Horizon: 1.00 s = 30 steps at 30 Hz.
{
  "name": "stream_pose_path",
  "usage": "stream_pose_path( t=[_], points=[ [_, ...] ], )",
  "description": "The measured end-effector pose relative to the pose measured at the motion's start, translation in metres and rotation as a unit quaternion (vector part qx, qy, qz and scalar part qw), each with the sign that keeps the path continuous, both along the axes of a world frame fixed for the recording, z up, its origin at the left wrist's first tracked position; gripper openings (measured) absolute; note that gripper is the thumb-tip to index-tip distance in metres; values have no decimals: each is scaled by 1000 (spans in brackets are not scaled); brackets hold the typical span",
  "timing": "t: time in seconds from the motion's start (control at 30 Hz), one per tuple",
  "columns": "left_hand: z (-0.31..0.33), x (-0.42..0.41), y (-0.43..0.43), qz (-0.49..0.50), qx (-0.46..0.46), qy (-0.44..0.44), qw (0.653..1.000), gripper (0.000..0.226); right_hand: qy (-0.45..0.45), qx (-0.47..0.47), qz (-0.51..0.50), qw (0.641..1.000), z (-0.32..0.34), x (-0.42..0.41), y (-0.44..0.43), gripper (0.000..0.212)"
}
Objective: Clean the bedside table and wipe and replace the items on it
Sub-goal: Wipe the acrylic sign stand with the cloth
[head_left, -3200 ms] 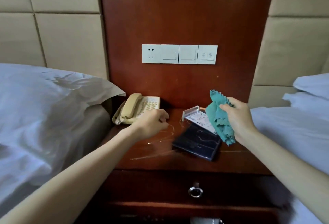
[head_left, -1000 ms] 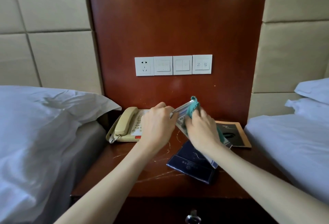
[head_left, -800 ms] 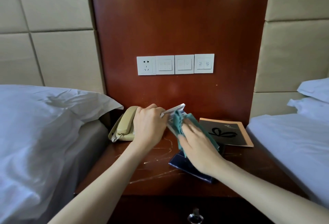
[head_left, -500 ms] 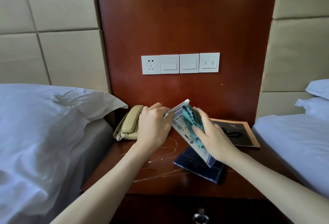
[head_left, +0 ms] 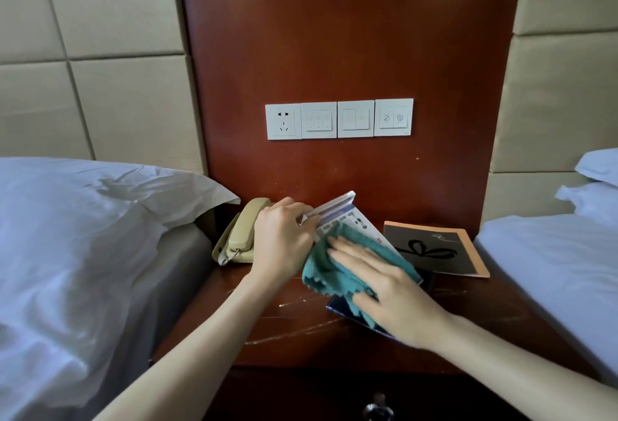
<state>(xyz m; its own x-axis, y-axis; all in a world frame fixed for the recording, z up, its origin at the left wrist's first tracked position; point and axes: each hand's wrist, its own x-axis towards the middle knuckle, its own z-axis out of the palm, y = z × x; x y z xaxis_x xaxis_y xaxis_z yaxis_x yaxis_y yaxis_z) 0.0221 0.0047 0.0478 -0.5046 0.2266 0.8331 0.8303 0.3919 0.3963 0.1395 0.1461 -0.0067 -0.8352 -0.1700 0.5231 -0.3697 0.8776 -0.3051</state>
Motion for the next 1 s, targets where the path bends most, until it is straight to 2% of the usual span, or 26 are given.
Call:
stream_pose_path(
  t=[0.13, 0.2, 0.27, 0.33, 0.43, 0.5, 0.6, 0.67, 0.77, 0.83, 1.0],
  points=[
    [6, 3, 1, -16, 17, 9, 1000, 7, 21, -10, -73, 997, 15, -2, 18, 60],
    [10, 4, 2, -22, 13, 23, 999, 8, 20, -73, -113, 991, 22, -7, 22, 57],
    [12, 7, 2, -31, 1, 40, 999, 9, -13, -183, -146, 972, 27, -10, 26, 50],
    [12, 9, 1, -34, -11, 57, 998, 10, -48, -327, -137, 934, 29, -12, 29, 33],
    [12, 5, -5, -27, -13, 73, 997, 9, -131, -516, -47, 845, 28, -11, 34, 23],
    [13, 2, -9, -22, -19, 78, 997, 10, -185, -565, 2, 804, 31, -7, 34, 35],
    [18, -4, -14, -4, -27, 77, 997, 14, -232, -590, 30, 773, 33, -6, 36, 53],
    [24, -11, -18, 6, -5, 81, 997, 12, -238, -608, 40, 757, 32, -4, 35, 58],
    [27, -21, -26, 21, 30, 84, 996, 11, -232, -613, 70, 752, 32, -2, 30, 48],
    [25, -26, -28, 30, 38, 73, 996, 12, -213, -603, 72, 766, 34, -2, 25, 42],
    [10, -35, -24, 47, -5, -15, 999, 22, -104, -501, 16, 859, 46, -4, 18, 24]
  ],
)
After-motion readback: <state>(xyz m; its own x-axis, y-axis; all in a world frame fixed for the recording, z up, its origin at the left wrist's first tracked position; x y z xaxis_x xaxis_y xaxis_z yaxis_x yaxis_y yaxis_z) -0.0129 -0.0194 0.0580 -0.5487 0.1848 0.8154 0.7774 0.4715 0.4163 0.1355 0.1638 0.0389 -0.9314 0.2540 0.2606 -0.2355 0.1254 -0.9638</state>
